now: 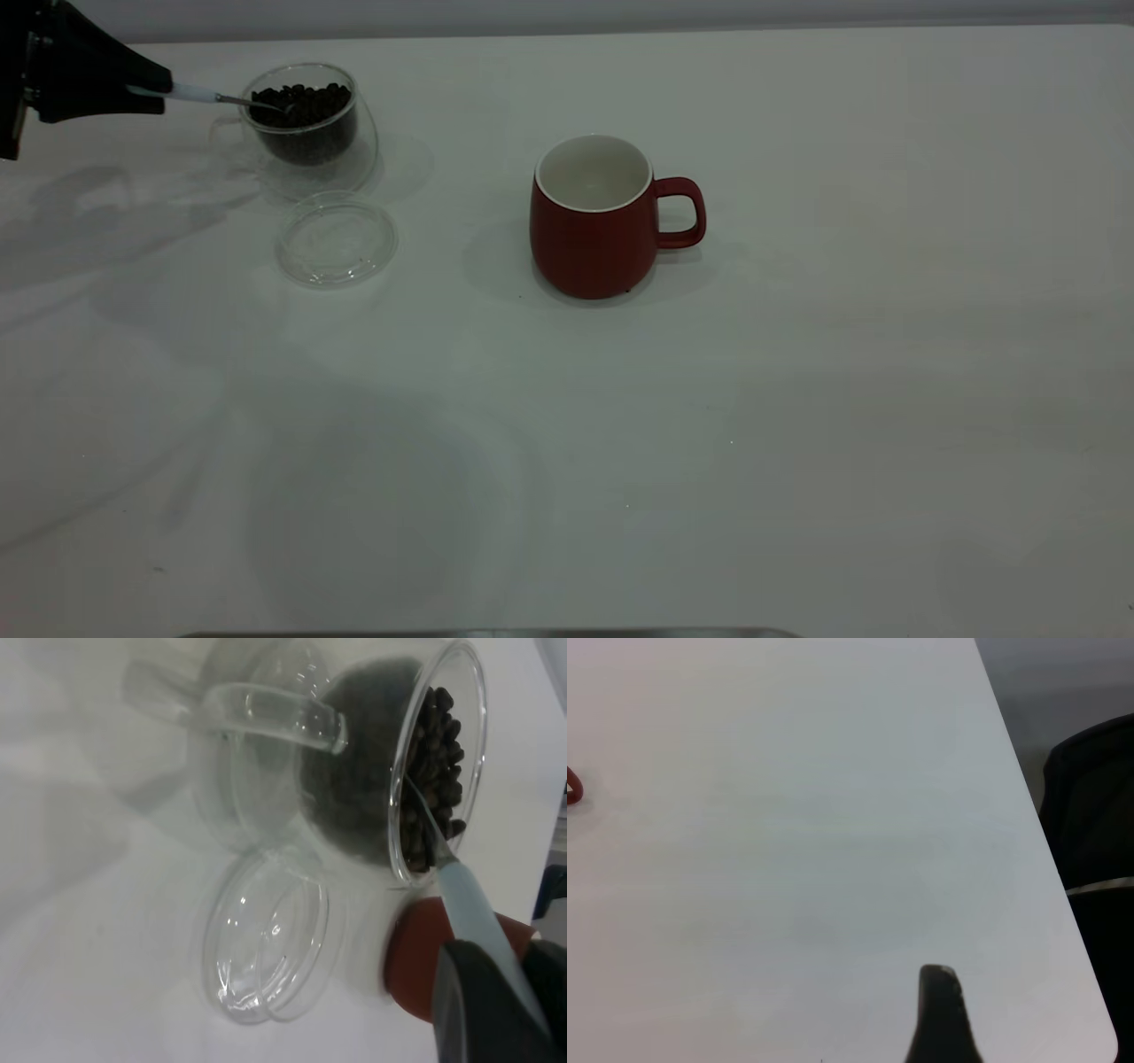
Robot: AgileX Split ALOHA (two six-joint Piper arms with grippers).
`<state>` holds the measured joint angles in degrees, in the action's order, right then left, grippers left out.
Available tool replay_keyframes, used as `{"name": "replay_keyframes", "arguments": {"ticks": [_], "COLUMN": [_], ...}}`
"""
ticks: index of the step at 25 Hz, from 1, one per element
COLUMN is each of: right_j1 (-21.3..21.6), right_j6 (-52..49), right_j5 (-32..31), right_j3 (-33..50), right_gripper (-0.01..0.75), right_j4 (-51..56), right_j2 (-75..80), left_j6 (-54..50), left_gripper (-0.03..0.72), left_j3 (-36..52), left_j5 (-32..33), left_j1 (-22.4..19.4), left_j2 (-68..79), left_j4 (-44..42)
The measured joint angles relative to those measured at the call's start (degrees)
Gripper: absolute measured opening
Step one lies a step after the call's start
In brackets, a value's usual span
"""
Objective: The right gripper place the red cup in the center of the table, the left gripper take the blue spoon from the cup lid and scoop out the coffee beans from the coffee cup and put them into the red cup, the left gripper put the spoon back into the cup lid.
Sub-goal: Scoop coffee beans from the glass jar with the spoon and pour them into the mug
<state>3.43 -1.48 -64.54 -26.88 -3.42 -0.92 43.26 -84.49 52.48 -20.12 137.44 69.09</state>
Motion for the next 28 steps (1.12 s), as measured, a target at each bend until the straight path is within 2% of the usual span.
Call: {"name": "replay_keyframes", "arguments": {"ticks": [12, 28], "right_j1": [0.0, 0.0], "right_j6": [0.0, 0.0], "right_j5": [0.0, 0.0], "right_j3": [0.0, 0.0], "right_gripper": [0.568, 0.568], "right_j4": [0.0, 0.0], "right_j2": [0.0, 0.0], "left_j6": [4.5, 7.6], "left_gripper": [0.126, 0.126], "left_j3": [0.0, 0.0], "left_j5": [6.4, 8.3], "left_j1": [-3.5, -4.9], "left_j2": [0.0, 0.0], "left_j4": [-0.2, -0.1]}}
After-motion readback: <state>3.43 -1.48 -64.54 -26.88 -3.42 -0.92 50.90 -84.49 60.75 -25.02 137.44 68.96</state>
